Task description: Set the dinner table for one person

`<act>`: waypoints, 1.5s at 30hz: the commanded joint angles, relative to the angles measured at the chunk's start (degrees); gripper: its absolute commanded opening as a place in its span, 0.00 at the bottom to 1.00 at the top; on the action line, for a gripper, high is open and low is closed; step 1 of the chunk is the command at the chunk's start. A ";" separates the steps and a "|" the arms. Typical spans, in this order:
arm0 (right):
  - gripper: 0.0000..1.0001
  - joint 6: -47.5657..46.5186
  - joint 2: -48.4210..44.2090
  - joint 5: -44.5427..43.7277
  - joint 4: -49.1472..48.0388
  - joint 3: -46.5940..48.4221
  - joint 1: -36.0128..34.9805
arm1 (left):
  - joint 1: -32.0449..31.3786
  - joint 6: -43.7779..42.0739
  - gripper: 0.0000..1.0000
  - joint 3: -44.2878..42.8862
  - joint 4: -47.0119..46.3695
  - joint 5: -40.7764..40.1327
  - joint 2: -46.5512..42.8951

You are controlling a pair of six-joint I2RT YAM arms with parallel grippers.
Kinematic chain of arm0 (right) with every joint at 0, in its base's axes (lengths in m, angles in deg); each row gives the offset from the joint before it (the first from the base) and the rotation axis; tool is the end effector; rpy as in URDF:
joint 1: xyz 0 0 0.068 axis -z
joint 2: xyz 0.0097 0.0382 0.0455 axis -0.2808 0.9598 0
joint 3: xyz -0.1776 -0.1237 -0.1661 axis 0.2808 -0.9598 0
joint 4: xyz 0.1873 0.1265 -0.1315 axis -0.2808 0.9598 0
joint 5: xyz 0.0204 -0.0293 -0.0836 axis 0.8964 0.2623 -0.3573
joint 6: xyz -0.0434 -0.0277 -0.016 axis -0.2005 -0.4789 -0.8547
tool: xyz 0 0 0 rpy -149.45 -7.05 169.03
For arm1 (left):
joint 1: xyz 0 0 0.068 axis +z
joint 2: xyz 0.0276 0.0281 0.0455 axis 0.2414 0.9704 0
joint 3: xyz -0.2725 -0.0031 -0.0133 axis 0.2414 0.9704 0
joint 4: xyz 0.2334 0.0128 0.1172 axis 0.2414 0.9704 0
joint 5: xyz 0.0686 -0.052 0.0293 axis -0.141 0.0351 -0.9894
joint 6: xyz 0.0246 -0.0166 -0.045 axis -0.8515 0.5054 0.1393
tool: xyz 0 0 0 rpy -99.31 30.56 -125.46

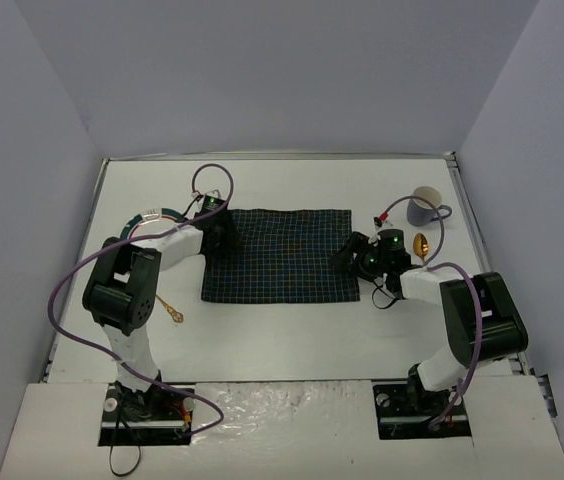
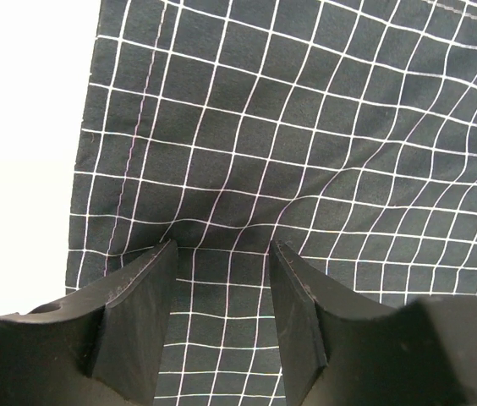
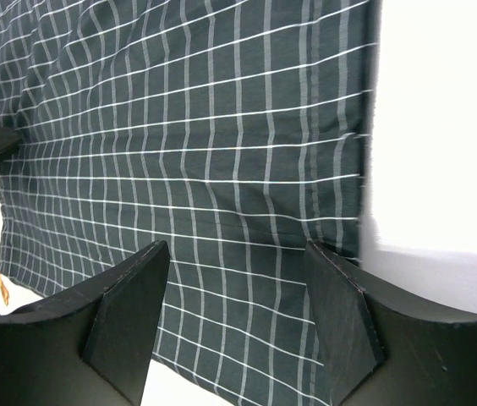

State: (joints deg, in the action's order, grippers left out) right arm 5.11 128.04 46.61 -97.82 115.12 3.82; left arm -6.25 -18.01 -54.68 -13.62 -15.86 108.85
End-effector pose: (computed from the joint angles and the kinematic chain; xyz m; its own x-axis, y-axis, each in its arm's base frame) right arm 0.2822 0.0767 0.1543 -0.6602 0.3941 -0.6393 -0.1972 0.7304 0.6539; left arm 0.3663 -0.1354 0.1722 -0.7727 -0.3817 -0.5072 -0.1666 0.8930 -0.4181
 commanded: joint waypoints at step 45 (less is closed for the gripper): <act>0.34 -24.14 34.70 -24.76 25.04 51.59 -1.56 | 6.63 -2.77 0.19 -25.45 4.18 -4.09 18.31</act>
State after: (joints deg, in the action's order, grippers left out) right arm -17.66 159.50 24.00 -74.52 163.05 0.69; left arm -2.23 -24.77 -78.04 -10.36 -17.87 125.43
